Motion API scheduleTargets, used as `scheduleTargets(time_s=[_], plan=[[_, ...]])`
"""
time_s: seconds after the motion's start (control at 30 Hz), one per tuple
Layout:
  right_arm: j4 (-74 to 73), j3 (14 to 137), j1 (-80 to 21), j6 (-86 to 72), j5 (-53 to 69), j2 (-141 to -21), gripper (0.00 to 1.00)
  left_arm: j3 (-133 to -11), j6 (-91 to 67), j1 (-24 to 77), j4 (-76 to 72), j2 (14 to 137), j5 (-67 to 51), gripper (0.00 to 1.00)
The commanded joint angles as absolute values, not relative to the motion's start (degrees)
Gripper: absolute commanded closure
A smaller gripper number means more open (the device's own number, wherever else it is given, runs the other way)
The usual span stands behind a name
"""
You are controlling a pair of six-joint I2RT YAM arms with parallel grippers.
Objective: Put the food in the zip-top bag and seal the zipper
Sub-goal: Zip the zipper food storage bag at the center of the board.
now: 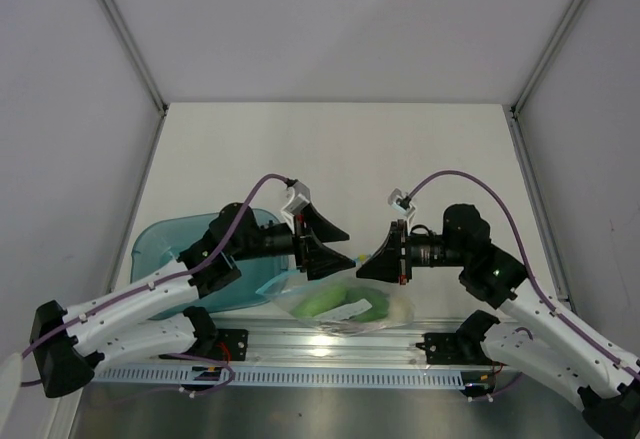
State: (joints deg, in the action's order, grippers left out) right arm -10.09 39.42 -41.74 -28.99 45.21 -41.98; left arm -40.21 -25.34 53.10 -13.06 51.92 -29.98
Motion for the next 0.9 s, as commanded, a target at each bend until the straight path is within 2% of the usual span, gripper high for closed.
scheduleTargets(time_s=[0.0,0.23,0.5,0.87], plan=[[-10.11,40.69,-43.41,-30.14,41.76,-41.13,1.0,-40.52,-23.3,55.01,-16.69,51.51,-24.0,0.25],[-11.51,41.31,-44.03,-30.24,39.56,-39.99,1.0,-39.2,-23.2,55.46,-19.25,51.5,-24.25,0.4],[-11.16,42.1,-44.03,-31.9,39.38,-39.99,1.0,-39.2,-21.8,57.21,-19.77,52.12,-24.17,0.5],[-12.13,44.03,-44.03,-34.01,39.46,-41.31,1.0,-38.58,-19.07,60.12,-21.88,53.0,-23.38,0.43]])
